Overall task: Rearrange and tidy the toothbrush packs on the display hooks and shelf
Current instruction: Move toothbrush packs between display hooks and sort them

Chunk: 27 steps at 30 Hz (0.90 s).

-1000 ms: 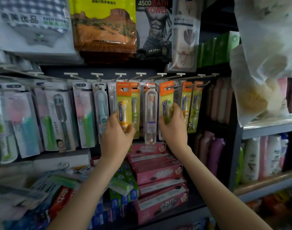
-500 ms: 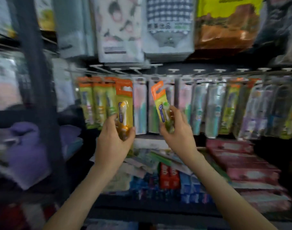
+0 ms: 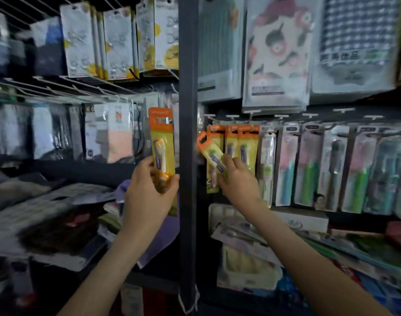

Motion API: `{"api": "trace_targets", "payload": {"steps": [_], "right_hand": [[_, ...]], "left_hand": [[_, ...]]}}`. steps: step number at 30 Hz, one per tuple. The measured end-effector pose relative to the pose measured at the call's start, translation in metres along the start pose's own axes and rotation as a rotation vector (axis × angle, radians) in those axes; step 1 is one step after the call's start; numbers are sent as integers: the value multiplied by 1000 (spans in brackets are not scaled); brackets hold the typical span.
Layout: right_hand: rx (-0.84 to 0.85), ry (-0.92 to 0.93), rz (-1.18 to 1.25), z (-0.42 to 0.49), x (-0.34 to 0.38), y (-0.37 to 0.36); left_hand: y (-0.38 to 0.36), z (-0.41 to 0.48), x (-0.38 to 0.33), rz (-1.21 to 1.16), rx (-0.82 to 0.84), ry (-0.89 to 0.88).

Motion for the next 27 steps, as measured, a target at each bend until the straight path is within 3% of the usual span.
{"api": "trace_targets", "payload": {"steps": [4, 9, 15, 17, 21, 24, 27], "right_hand": [[-44, -131, -36, 23, -7, 0], [46, -279, -24, 41, -21, -12], [129, -305, -47, 56, -14, -20], [57, -266, 57, 45, -10, -9], [-154, -79, 615, 2, 15, 32], [-38, 178, 852, -24, 57, 42], [-20, 184, 850, -33, 61, 49]], "left_hand": [[6, 13, 19, -22, 4, -3], [4, 22, 31, -17, 29, 8], [1, 17, 23, 20, 28, -22], [-1, 13, 17, 37, 32, -41], [-15, 5, -4, 112, 32, -106], [-36, 1, -30, 219, 28, -199], [-56, -3, -57, 268, 25, -315]]}}
Point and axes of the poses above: each hand's wrist, its own z-axis towards the middle knuckle, its own y-axis out of the back of the hand, x = y × z, the point moved 10 cm from there along z, towards the middle knuckle, and after that the axes turned 13 degrees about x, right-handed, at the moved point
